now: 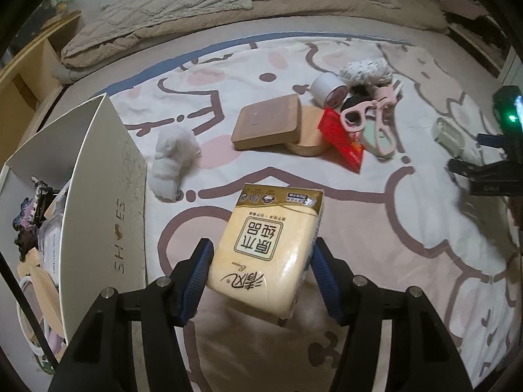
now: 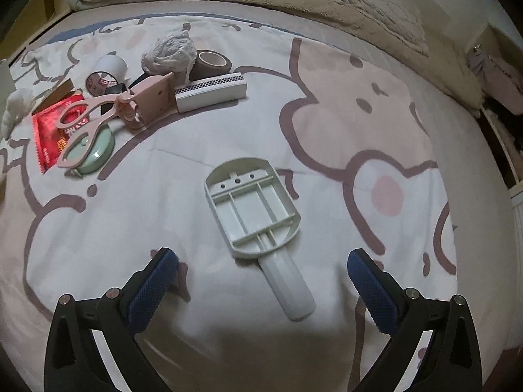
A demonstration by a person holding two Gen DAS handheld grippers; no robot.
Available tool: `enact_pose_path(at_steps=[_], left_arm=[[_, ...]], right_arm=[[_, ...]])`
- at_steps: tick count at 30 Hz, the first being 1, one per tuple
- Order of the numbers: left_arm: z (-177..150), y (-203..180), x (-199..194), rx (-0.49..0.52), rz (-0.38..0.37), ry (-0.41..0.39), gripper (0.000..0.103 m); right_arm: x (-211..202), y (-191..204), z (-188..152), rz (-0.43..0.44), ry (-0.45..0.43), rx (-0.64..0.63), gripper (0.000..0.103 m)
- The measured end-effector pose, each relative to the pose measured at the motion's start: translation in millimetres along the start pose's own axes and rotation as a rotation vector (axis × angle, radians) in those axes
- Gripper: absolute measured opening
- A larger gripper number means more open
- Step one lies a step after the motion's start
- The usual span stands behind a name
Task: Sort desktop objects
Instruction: 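Lift the tissue pack with the left gripper while the right closes on the pale green holder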
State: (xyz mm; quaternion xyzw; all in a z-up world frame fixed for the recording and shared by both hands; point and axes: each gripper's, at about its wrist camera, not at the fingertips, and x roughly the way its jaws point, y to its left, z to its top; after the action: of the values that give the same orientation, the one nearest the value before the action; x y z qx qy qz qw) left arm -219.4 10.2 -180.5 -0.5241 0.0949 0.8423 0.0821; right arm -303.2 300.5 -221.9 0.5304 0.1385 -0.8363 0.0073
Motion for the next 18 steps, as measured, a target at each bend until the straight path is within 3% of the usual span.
enact_pose_path(at_steps=[2, 4, 9, 16, 18], left_arm=[[-1, 1, -2, -0.004, -0.028, 0.008, 0.060], [-3, 0, -3, 0.004, -0.049, 0.008, 0.060], [-12, -10, 1, 0.085, -0.066, 0.021, 0.060], [-29, -28, 4, 0.196, -0.145, 0.057, 0.060], [-34, -33, 5, 0.232, -0.158, 0.068, 0.060]], right_arm=[[-12, -2, -8, -0.005, -0.024, 0.013, 0.102], [-12, -3, -2, 0.011, -0.037, 0.019, 0.095], [-1, -6, 3, 0.027, -0.012, 0.032, 0.085], [3, -9, 6, 0.051, -0.016, 0.051, 0.077], [4, -7, 7, 0.071, -0.019, 0.038, 0.061]])
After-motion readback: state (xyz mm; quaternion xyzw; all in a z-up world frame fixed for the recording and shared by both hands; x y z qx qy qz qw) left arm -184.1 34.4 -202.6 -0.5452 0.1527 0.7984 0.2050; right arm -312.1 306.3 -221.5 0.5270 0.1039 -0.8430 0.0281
